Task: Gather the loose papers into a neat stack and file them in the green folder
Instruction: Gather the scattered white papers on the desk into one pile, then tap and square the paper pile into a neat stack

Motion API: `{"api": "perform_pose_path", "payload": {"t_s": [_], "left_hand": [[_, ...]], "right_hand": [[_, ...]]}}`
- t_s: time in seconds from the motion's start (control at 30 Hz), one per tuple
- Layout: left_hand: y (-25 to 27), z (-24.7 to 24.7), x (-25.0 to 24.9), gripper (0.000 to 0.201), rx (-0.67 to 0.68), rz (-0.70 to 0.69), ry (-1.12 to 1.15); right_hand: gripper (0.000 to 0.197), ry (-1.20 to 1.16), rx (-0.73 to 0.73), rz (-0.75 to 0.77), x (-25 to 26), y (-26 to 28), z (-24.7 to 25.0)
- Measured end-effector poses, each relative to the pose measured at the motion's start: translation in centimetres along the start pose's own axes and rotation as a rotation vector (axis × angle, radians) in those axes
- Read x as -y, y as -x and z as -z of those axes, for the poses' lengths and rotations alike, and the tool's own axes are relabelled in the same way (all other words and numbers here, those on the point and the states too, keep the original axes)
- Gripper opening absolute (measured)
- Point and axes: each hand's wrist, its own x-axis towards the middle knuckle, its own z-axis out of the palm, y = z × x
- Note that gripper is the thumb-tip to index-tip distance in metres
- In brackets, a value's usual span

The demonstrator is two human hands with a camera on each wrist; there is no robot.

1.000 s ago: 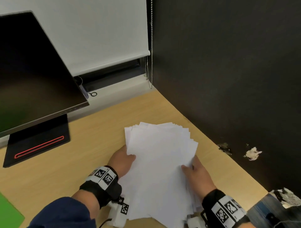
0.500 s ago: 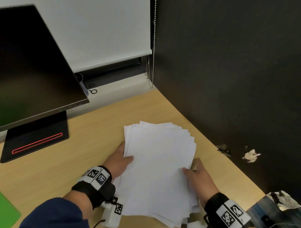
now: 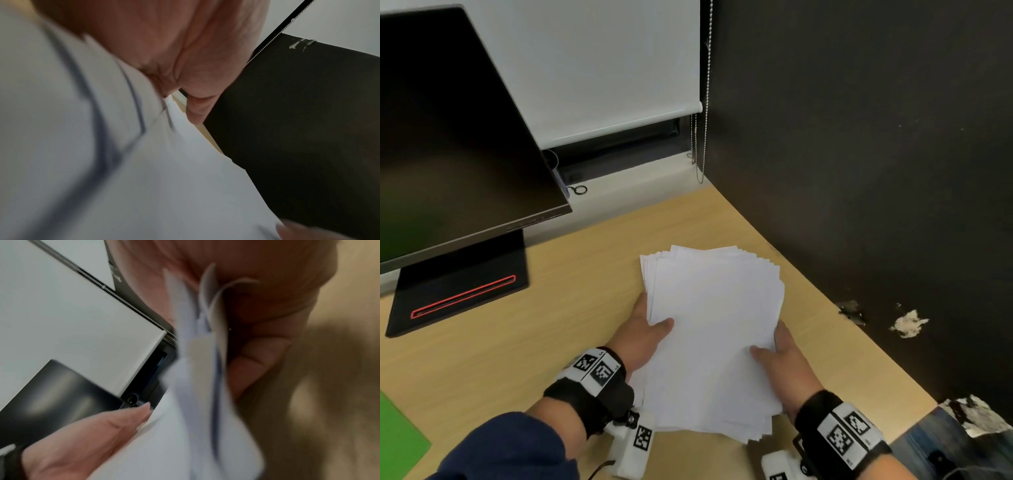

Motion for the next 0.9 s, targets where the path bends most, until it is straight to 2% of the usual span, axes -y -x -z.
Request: {"api": "perform_pose_path", "payload": {"t_s": [0.07,0.13,0.2,0.3,0.37,0.43,0.53,0.6,0.63,0.67,0.73,0.77,0.8,0.9], "left_hand": [[0.2,0.8,-0.4,0.067,0.005,0.057,0.072],[0.8,2.4,0.2,0.058,0.086,0.171,0.193],[1.7,4.0,2.0,0.063,0.177,0.293,0.531],[3.8,5.3,4.8,0.083,0.094,0.361,1.039],[4.9,4.9,6.1,0.086,0.009,0.317,1.192],[5.8,3.7,7.5,0.078,-0.132,0.267,1.045],[7.0,2.3,9.2,0.076,-0.442,0.156,0.559],[7.8,2.5,9.6,0.079,-0.571,0.154,0.449],[7.9,2.8,9.9,0.083,-0.550,0.188,0.514],[7.9,3.2,9.9,0.086,-0.470,0.258,0.625],[8.1,3.5,9.7,0.082,-0.201,0.405,0.869],[8.3,3.6,9.6,0.076,-0.102,0.428,0.969],[8.4,3.5,9.4,0.069,-0.066,0.424,1.054],[8.4,3.1,8.9,0.047,-0.077,0.388,1.189]], "right_hand": [[0.035,-0.034,-0.033,-0.059,0.1,-0.3,0.5],[0.027,-0.128,-0.030,-0.120,-0.3,-0.1,1.1],[0.021,-0.307,0.012,-0.194,-0.9,0.5,1.1],[0.017,-0.577,0.109,-0.282,-1.9,1.1,-0.5],[0.033,-0.692,0.172,-0.316,-2.3,1.1,-2.2],[0.045,-0.760,0.244,-0.324,-2.2,1.4,-3.9],[0.046,-0.810,0.337,-0.313,-1.4,2.0,-5.9],[0.045,-0.832,0.374,-0.304,-1.0,2.2,-6.9],[0.044,-0.840,0.394,-0.302,-0.9,2.3,-7.3],[0.043,-0.841,0.410,-0.303,-0.9,2.4,-7.7],[0.040,-0.824,0.436,-0.318,-1.0,2.7,-8.6],[0.039,-0.807,0.448,-0.336,-1.1,2.8,-9.2],[0.037,-0.784,0.460,-0.351,-1.3,3.0,-9.8],[0.031,-0.745,0.502,-0.377,-1.7,3.3,-11.2]]}}
